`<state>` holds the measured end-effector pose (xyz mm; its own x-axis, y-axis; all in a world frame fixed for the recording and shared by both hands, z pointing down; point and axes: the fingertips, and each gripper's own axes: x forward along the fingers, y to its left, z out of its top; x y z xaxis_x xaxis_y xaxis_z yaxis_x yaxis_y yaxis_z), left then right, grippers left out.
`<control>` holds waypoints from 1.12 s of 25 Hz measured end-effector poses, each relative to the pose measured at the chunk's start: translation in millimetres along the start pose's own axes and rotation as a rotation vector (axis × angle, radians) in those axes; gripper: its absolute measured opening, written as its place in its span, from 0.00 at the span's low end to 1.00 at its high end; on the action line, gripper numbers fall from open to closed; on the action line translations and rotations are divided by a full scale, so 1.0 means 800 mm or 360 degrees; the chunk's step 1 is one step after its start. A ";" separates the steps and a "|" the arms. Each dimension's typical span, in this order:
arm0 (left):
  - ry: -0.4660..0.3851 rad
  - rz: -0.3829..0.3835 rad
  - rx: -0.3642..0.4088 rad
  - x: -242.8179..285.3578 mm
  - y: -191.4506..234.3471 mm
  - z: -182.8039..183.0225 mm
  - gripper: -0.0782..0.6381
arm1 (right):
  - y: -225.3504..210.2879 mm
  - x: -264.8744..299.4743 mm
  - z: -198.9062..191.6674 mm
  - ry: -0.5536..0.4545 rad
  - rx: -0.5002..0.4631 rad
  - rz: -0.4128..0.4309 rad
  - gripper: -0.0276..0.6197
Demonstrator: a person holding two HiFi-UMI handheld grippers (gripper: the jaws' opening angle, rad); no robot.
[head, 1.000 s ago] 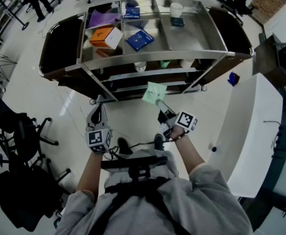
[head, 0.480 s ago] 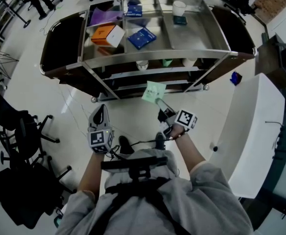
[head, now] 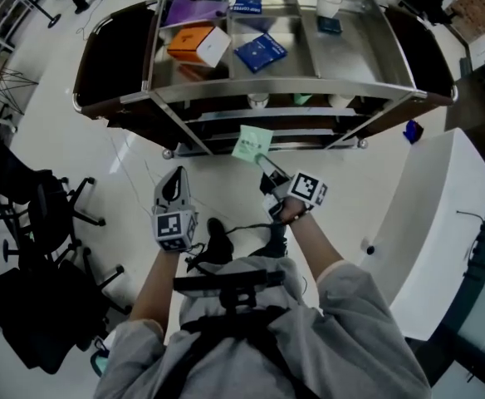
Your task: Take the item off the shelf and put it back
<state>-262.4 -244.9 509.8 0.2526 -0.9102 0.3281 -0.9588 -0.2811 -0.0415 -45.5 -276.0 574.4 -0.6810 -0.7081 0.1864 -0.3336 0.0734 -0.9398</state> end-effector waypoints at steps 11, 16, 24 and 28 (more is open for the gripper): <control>0.0030 0.0013 0.0020 0.045 0.039 -0.021 0.12 | -0.030 0.115 -0.021 0.0004 0.0085 -0.0061 0.06; 0.0070 0.0004 -0.0008 0.071 0.056 -0.041 0.12 | -0.045 0.164 -0.019 -0.0038 0.0135 -0.0094 0.06; 0.0072 0.0017 -0.0032 0.116 0.082 -0.067 0.12 | -0.081 0.238 -0.011 -0.0116 0.0193 -0.0171 0.06; 0.0092 0.0005 -0.0036 0.133 0.091 -0.078 0.12 | -0.095 0.266 -0.005 -0.0150 0.0195 -0.0207 0.06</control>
<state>-313.4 -342.8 600.6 0.2424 -0.8919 0.3818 -0.9624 -0.2708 -0.0216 -167.8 -429.8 686.4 -0.5711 -0.7693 0.2865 -0.3294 -0.1049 -0.9384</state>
